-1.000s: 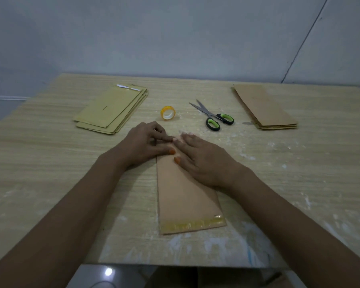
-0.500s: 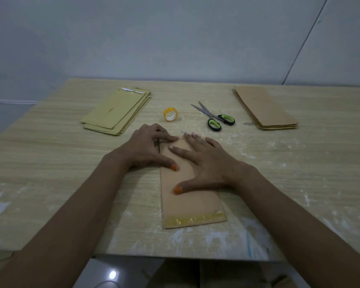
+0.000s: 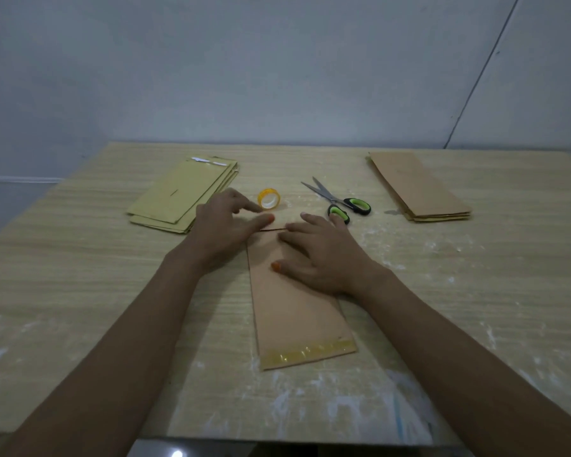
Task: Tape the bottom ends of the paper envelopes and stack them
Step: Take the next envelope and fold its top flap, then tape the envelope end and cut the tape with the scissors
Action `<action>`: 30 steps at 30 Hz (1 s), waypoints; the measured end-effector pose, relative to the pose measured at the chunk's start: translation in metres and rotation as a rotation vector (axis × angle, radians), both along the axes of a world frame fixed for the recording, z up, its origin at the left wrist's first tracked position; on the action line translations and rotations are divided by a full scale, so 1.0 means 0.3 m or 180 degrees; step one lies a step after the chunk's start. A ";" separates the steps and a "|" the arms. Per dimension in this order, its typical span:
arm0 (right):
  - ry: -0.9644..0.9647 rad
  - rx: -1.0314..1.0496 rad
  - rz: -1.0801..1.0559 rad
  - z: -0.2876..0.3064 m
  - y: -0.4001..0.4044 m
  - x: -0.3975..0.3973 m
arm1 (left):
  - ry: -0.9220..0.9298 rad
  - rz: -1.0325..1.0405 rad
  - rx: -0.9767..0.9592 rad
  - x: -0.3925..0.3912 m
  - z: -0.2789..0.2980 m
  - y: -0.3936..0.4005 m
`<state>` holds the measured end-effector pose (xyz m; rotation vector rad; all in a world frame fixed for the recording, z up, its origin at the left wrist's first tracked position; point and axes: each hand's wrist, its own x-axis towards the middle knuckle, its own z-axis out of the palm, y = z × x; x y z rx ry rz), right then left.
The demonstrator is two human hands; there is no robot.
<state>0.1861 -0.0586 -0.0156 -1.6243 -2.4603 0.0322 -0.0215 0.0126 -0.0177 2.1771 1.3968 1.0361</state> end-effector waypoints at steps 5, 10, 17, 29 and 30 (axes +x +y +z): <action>0.0490 0.0569 -0.0076 -0.006 0.046 -0.006 | 0.0024 0.0353 0.0065 0.058 0.024 0.113; 0.0574 0.0470 -0.0067 -0.015 0.057 0.000 | 0.0162 0.0564 -0.0093 0.114 -0.003 0.144; 0.2097 0.0193 -0.0229 -0.022 0.066 0.020 | -0.2418 -0.0179 -0.1335 0.166 0.028 0.016; 0.4269 -0.0854 -0.0928 0.045 0.103 0.025 | -0.2684 -0.0626 -0.1788 0.154 -0.002 0.010; 0.4638 -0.1228 -0.0906 0.060 0.106 0.021 | -0.2697 -0.0638 -0.1793 0.152 -0.002 0.011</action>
